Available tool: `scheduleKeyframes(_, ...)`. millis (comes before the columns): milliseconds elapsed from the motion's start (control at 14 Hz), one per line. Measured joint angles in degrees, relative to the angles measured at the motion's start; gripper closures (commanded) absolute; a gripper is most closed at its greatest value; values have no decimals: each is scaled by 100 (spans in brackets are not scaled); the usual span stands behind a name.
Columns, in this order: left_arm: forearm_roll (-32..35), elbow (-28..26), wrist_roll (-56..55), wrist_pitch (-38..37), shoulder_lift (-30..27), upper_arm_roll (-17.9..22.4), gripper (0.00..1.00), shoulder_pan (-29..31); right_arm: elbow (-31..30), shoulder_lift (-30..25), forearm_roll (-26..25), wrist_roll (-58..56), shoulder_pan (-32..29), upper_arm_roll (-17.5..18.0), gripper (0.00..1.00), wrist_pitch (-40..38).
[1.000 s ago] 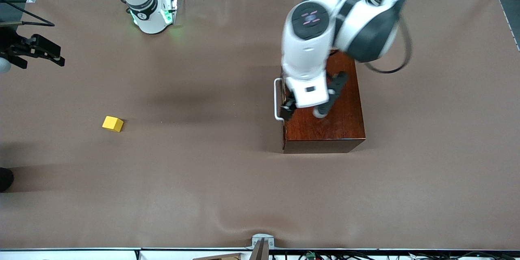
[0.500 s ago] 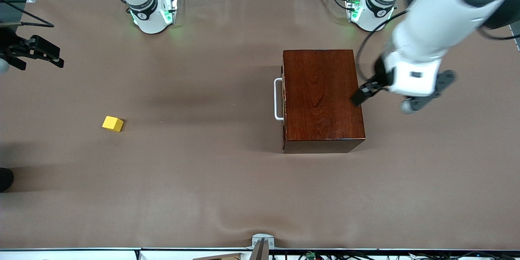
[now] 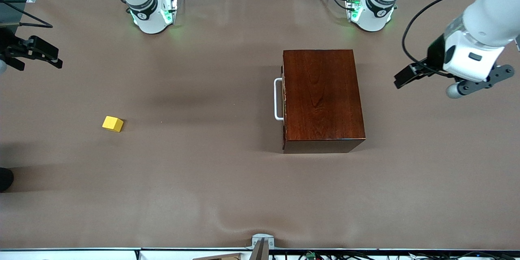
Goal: Open drawer, take yellow block, close drawer
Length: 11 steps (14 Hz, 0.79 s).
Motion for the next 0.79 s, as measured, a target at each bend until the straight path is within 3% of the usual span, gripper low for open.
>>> scheduleKeyframes(143, 0, -32, 630, -19, -27, -160, 0, 357, -3, 0, 0, 0, 0, -10, 0, 0)
scheduleKeyframes(429, 3, -203, 1659, -51, -189, -876, 0, 1371, -6, 0, 0, 0, 0, -16, 0, -1)
scheduleKeyframes(786, 554, -633, 2286, -36, -628, -1504, 0, 1774, -12, 0, 0, 0, -10, -49, 0, -1)
